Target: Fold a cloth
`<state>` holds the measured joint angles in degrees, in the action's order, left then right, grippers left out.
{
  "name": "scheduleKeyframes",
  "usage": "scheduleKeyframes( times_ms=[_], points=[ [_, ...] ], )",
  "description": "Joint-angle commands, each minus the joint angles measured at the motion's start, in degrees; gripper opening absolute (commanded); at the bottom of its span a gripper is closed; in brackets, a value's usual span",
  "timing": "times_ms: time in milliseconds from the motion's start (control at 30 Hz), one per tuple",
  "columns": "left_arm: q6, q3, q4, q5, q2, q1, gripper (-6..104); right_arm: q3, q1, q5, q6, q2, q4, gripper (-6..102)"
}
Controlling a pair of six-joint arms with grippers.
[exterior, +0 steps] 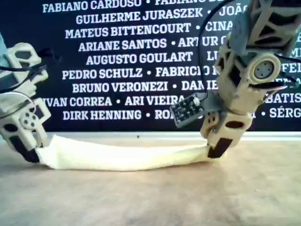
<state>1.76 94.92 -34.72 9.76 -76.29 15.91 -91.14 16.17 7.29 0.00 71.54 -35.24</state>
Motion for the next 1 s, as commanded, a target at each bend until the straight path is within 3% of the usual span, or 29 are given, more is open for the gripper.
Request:
scheduleKeyframes(
  times_ms=[0, 267, 567, 967],
  points=[
    [-0.1, 0.2, 0.0, 0.4, -5.0, 1.4, -1, -0.3, 0.4, 0.4, -0.35, 7.6, -1.4, -2],
    [-0.2, 8.4, 0.0, 0.4, -14.2, 1.4, -1, -5.7, 0.7, 0.4, -0.35, 14.2, -1.5, -2],
    [-0.2, 16.3, 0.0, 0.4, -20.1, 1.5, -1, -14.3, 7.6, -0.5, -0.44, 19.3, -1.6, -2],
    [-0.2, 20.7, 0.0, 0.4, -20.3, 1.4, -1, -17.6, 6.4, -0.7, -0.44, 19.7, -1.6, -2]
  ],
)
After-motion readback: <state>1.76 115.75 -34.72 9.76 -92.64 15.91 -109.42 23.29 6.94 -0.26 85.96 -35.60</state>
